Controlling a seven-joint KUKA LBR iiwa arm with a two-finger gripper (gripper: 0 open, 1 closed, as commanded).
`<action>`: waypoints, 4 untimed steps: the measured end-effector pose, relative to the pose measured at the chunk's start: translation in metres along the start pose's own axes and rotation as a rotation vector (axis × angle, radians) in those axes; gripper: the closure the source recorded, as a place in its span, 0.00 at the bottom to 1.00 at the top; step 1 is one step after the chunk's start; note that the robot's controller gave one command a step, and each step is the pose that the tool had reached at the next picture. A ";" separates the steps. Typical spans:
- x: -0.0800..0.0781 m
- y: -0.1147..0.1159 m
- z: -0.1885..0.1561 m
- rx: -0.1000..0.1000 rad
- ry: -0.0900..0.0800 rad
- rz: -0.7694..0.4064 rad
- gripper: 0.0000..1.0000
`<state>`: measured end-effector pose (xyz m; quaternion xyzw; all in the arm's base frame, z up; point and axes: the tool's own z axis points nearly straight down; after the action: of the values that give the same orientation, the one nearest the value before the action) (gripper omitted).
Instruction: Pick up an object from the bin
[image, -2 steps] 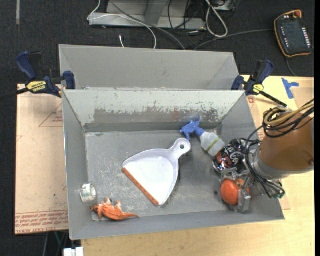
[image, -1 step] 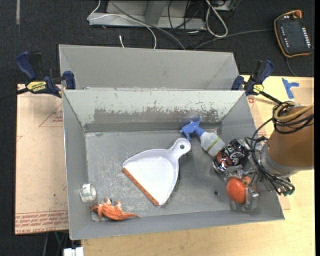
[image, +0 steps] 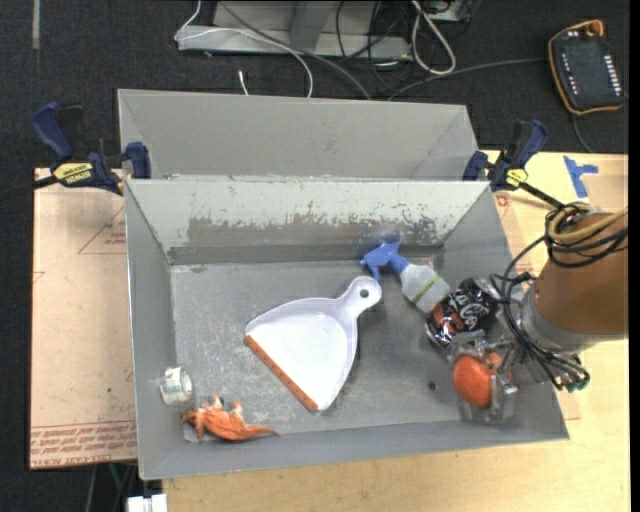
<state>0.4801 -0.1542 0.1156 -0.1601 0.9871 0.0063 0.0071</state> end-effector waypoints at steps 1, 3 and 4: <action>-0.014 0.003 0.045 -0.004 -0.007 -0.105 1.00; -0.011 0.014 0.024 0.007 -0.015 -0.021 1.00; -0.012 0.014 0.024 0.007 -0.015 -0.021 1.00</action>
Offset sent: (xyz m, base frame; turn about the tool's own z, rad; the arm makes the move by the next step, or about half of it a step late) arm 0.0030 0.0160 -0.0257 -0.0195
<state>0.4871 -0.1374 0.0915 -0.1702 0.9853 0.0041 0.0152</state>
